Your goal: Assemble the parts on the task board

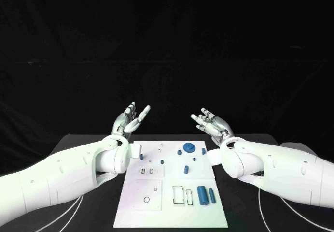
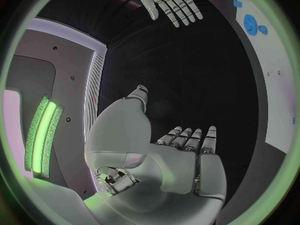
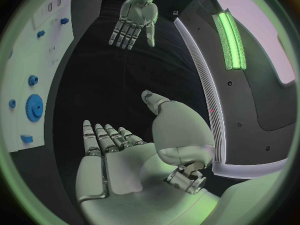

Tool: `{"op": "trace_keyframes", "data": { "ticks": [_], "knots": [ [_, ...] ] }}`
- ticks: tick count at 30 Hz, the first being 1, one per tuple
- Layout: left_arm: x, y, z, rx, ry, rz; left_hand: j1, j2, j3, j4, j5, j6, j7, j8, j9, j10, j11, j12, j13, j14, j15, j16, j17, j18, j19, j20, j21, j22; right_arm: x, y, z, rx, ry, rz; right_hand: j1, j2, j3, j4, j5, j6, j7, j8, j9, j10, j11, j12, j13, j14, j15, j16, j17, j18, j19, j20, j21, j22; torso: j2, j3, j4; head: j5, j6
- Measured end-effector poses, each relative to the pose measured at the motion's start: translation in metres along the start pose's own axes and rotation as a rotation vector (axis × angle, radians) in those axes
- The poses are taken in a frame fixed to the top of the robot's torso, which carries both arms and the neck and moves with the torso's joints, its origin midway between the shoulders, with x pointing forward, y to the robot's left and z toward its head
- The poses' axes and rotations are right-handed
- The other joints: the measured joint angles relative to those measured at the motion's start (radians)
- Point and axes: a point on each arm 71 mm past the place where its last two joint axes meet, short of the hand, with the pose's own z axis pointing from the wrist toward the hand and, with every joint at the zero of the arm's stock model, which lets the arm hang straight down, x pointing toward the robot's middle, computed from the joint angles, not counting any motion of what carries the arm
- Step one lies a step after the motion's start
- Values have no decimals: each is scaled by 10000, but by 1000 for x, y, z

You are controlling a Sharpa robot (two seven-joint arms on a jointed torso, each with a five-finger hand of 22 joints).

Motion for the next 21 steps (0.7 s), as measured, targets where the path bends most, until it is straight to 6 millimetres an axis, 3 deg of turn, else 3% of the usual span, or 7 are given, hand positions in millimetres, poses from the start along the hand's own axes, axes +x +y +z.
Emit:
{"op": "trace_keyframes", "data": {
  "ticks": [4,9,10,12,14,16,21],
  "knots": [
    [1,-1,1,56,224,-74,290,71,48,48,8,216,15,86,66,148,219,0,16,263,264,107,141,64,93,107,51,39,3,2,4,90,718,-135,586,-61,217,-342,117,669,47,293,233,958,58,224,112,1020,50,333,217,1,575,3,277,131,2,0,-1,0,1],
    [-8,-8,-9,160,456,-167,910,209,301,47,8,1883,126,799,561,2216,769,732,427,2373,660,1099,749,66,2367,103,1033,554,-8,13,5,-405,1110,-1218,1214,-204,422,-817,195,2078,148,892,662,3024,36,648,289,2981,-21,964,586,3,1668,15,760,348,95,3,22,-113,-32],
    [-15,-9,-10,190,367,-115,990,234,336,37,8,2214,144,954,663,2665,807,866,476,2894,632,1336,885,86,3000,100,1315,680,-14,18,6,-670,1041,-1660,1333,-224,462,-891,195,2391,172,1024,751,3482,14,732,311,3406,-50,1091,659,2,1901,12,854,388,142,4,37,-148,-57],
    [-26,-11,-11,237,200,-25,1446,257,484,-28,22,3981,242,1788,1159,5194,851,1691,767,5726,376,2621,1552,613,5314,60,2297,1089,-22,27,8,-1160,956,-2528,1526,-295,558,-1035,238,3088,225,1300,932,4489,-41,887,364,4306,-130,1350,801,190,2449,13,1060,466,245,5,64,-199,-81],
    [-26,-13,-13,267,261,-59,1875,216,618,-111,40,5506,397,2505,1569,7075,723,2138,844,6845,163,3011,1756,958,6223,50,2594,1136,-21,31,8,-1535,1062,-3198,1697,-372,625,-1182,238,3812,281,1564,1106,5400,-116,997,397,5108,-229,1565,912,237,3097,11,1289,542,339,13,84,-224,-93],
    [-23,-14,-15,286,373,-115,2122,166,691,-175,69,6614,554,3035,1846,8022,518,2317,862,7758,-102,3379,1942,1187,6883,24,2834,1167,-20,33,8,-1780,1166,-3695,1824,-489,745,-1302,238,4653,348,1845,1283,6309,-219,1045,423,5914,-353,1756,1000,417,3844,5,1549,618,410,24,97,-237,-95],
    [-29,-23,-19,443,495,-118,2494,28,869,-276,69,7351,735,3346,1975,9079,202,2250,728,8812,-433,3644,2202,1233,7759,-163,3019,1127,-23,46,11,-2418,1323,-4969,2054,-718,1008,-1562,289,6171,551,2270,1525,7872,-466,1045,448,7361,-652,2065,1130,588,5203,-81,1985,705,606,37,128,-289,-100]
  ]
}}
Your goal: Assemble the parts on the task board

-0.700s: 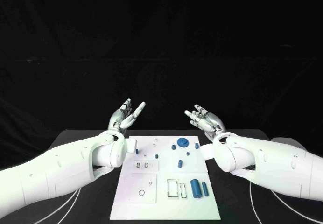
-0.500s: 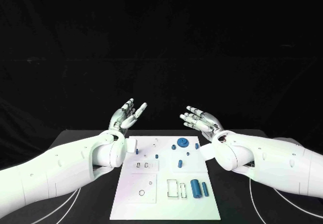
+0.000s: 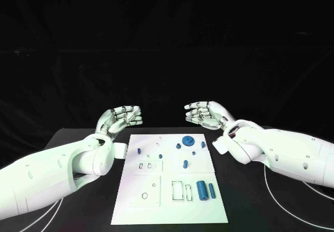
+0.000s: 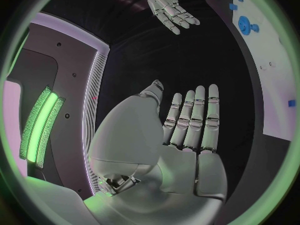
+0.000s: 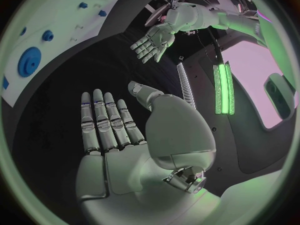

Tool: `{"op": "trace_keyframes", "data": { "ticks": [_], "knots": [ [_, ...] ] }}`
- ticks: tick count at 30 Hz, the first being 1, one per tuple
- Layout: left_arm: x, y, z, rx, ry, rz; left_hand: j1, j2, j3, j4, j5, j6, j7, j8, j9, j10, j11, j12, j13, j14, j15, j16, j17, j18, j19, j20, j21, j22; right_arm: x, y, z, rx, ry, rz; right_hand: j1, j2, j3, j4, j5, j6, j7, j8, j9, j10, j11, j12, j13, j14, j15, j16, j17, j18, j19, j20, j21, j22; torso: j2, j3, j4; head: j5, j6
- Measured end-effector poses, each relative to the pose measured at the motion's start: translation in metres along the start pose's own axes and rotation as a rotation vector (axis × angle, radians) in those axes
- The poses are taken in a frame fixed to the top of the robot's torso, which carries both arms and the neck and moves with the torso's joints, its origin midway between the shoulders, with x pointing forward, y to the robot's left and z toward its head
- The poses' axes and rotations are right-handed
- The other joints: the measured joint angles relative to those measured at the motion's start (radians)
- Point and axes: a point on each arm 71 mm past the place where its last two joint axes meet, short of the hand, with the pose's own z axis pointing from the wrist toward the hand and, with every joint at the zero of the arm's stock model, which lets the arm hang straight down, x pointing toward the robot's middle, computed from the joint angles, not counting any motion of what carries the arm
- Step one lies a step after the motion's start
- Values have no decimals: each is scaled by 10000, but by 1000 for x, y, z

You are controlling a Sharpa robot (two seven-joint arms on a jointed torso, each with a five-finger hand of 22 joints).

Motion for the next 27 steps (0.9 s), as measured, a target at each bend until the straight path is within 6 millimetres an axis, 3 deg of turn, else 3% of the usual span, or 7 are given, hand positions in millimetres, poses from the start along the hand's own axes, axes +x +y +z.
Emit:
{"op": "trace_keyframes", "data": {
  "ticks": [11,16,18,19,23,25,27],
  "knots": [
    [2,-22,-11,369,689,-88,198,-198,176,-8,0,337,75,2,0,635,-178,-350,-73,498,-184,-1,188,-1,658,-238,0,-214,-6,14,12,-586,1211,-3270,252,-434,410,-188,196,1795,330,432,221,2241,-574,-139,82,2502,-723,683,490,39,2198,-590,923,266,478,9,78,-139,105],
    [7,-34,-17,563,1085,-160,245,-245,245,3,0,336,75,2,-11,741,-180,-542,-73,694,-237,-43,260,-2,1114,-380,0,-248,0,20,16,-676,2013,-5232,266,-717,295,-164,196,2292,157,511,322,2926,-851,-260,144,3810,-1133,1310,1074,40,3254,-1010,1676,621,710,-7,131,-211,158],
    [9,-38,-19,627,1242,-195,245,-245,245,3,0,336,75,2,-12,741,-179,-544,-73,693,-237,-43,269,-2,1133,-399,0,-248,2,21,18,-698,2263,-6032,182,-1093,63,37,236,2740,-108,541,446,3453,-1169,-455,296,5545,-1626,2778,2448,44,4661,-1587,2935,1318,810,-16,151,-235,179],
    [10,-40,-20,649,1303,-210,245,-245,245,3,0,336,76,2,-11,740,-179,-544,-73,693,-237,-43,270,-2,1152,-410,0,-248,3,22,18,-699,2352,-6343,96,-1175,-12,120,236,2818,-188,548,484,3508,-1224,-507,355,6030,-1740,3409,3001,42,5042,-1727,3359,1568,850,-19,160,-244,193],
    [14,-45,-24,729,1524,-266,245,-245,244,3,0,336,76,2,-11,740,-179,-578,-72,693,-237,-43,269,-3,1187,-380,0,-256,9,23,22,-704,2637,-7504,157,-1291,32,411,236,2835,-206,425,591,3227,-1224,-507,511,6274,-1785,5683,5168,42,5364,-1822,4296,2305,1020,-26,197,-277,234],
    [15,-46,-25,741,1593,-281,245,-245,244,3,-1,336,76,2,-12,740,-178,-594,-72,693,-237,-43,269,-3,1186,-380,0,-262,12,23,24,-719,2750,-7973,186,-1345,8,548,235,2804,-180,325,657,2989,-1177,-508,612,6274,-1785,7659,7178,41,5832,-1795,5776,4096,1086,-32,213,-285,241],
    [16,-46,-25,738,1644,-297,245,-245,244,3,-1,335,76,2,-11,739,-178,-594,-72,693,-237,-82,276,-3,1215,-408,0,-262,16,24,25,-745,2858,-8347,250,-1411,-23,630,272,2786,-163,287,726,2740,-1147,-507,710,6319,-1740,9276,8842,-203,6287,-1753,7346,6053,1157,-33,228,-290,244]
  ]
}}
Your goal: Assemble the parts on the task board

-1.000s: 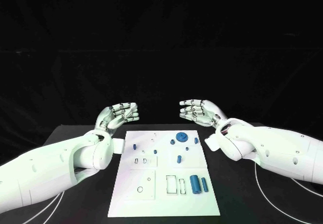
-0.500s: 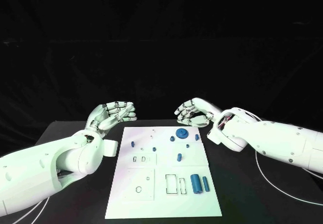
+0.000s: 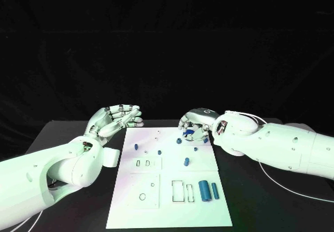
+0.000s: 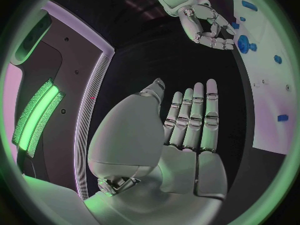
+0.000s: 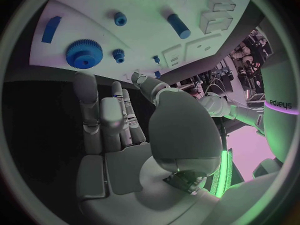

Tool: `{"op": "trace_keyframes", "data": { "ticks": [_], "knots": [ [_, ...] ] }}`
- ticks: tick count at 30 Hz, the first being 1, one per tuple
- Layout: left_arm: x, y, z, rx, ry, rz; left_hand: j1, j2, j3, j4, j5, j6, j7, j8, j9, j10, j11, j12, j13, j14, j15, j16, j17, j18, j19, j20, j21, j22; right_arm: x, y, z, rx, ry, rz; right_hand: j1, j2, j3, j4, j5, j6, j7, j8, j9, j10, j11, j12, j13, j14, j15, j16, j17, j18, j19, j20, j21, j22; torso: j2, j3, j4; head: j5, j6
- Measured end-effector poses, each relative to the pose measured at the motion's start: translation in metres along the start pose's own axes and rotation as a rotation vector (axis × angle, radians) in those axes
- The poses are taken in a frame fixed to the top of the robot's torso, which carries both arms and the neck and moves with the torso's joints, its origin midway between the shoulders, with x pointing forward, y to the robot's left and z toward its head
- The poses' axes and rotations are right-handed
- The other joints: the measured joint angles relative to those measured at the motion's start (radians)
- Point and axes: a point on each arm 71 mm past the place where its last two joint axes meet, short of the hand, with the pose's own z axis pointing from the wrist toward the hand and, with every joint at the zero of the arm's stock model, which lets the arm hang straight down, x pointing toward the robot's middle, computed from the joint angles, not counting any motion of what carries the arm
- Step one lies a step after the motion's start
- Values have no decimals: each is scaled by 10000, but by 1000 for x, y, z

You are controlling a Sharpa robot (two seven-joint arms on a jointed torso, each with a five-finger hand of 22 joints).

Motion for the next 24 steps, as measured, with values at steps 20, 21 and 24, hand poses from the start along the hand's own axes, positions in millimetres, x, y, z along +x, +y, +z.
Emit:
{"op": "trace_keyframes", "data": {
  "ticks": [20,21,24],
  "knots": [
    [2,0,1,-57,122,-78,0,0,27,28,0,-4,4,-41,-10,-1,1,-38,-8,-1,1,0,14,-1,75,-4,0,-21,13,8,11,94,620,-1350,146,-13,2,164,78,-142,69,-149,173,-380,69,1,192,5,84,2204,2390,-265,557,145,2575,3396,300,-26,148,-106,-67],
    [2,0,1,-61,124,-79,0,0,27,28,0,-5,4,-41,-10,-1,1,-38,-8,-1,1,0,14,-2,75,-4,0,-21,14,8,11,99,638,-1372,147,-11,2,165,78,-142,69,-149,179,-380,69,1,193,5,84,2230,2422,-265,563,151,2602,3453,309,-25,148,-105,-67],
    [2,0,1,-71,131,-84,0,0,27,28,0,-5,4,-41,-10,-1,1,-50,-8,-1,1,0,14,-1,75,-4,0,-21,15,7,12,132,683,-1440,147,-12,30,192,78,-142,69,-148,200,-380,69,1,202,5,84,2312,2493,-362,599,174,2712,3559,329,-19,152,-100,-51]
  ]
}}
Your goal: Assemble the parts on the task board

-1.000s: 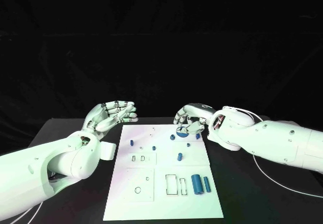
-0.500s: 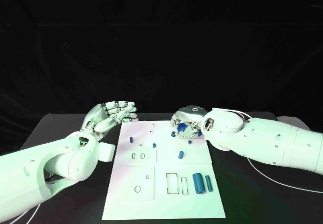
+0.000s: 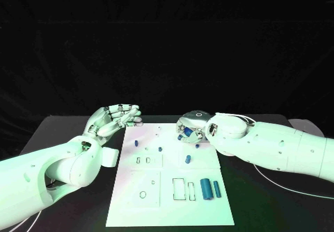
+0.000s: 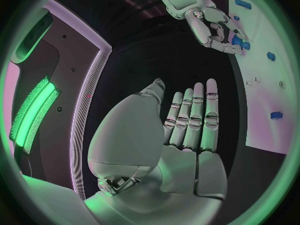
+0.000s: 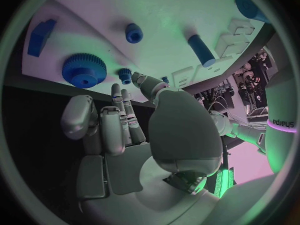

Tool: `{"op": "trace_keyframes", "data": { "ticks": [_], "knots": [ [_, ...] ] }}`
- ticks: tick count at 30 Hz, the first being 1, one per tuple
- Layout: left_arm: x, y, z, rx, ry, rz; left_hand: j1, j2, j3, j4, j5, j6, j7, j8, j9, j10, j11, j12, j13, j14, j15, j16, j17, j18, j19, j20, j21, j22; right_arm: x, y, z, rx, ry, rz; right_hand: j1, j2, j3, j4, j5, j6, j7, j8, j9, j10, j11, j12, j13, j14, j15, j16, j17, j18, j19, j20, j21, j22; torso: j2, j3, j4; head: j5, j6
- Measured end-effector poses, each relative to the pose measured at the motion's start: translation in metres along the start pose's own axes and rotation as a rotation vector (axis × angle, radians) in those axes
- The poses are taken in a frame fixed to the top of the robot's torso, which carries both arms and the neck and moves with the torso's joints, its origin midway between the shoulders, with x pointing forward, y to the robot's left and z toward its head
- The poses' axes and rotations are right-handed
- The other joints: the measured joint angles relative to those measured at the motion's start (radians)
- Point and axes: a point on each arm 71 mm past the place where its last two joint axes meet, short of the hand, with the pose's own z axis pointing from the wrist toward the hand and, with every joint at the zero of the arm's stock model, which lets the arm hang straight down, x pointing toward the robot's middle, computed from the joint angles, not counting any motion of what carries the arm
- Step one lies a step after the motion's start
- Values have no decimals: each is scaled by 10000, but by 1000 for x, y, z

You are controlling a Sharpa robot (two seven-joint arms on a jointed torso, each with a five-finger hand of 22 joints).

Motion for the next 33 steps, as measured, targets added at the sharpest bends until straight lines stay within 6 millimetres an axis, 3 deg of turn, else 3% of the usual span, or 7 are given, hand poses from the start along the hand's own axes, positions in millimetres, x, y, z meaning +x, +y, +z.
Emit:
{"op": "trace_keyframes", "data": {
  "ticks": [13,23,25,33],
  "knots": [
    [0,0,0,-50,22,-15,0,0,0,0,0,-1,1,0,-8,0,0,-52,1,0,0,-38,12,0,-1,0,0,-21,5,0,4,54,183,-107,119,119,278,106,41,119,-7,1,93,110,-37,1,41,0,0,181,203,-31,65,5,317,442,61,10,28,25,-15],
    [0,1,0,-81,20,-17,0,0,-1,0,0,-1,1,-47,-8,-1,1,-102,1,0,1,-38,11,-1,-1,1,0,-20,6,0,5,66,192,-101,168,279,514,177,40,438,-157,176,241,436,-108,47,49,0,-1,396,382,-29,171,-29,618,878,94,11,28,23,-56],
    [0,1,0,-86,20,-17,0,0,-1,0,0,-1,0,-47,-8,0,0,-102,1,0,0,-38,11,-1,-1,1,0,-20,6,0,5,69,174,-100,175,354,591,189,25,566,-195,260,275,549,-154,53,59,0,-1,433,383,-184,285,-66,810,1128,100,10,28,13,-57],
    [-1,1,0,-109,5,-8,0,0,-1,0,0,-1,1,-47,-18,-1,1,-102,2,-1,1,-37,21,-1,-2,1,0,-28,5,-1,3,87,-99,-73,249,545,788,176,-354,810,-342,531,546,886,-277,120,80,1,-79,534,382,-185,353,-134,1027,1495,119,6,43,0,-71]
  ]
}}
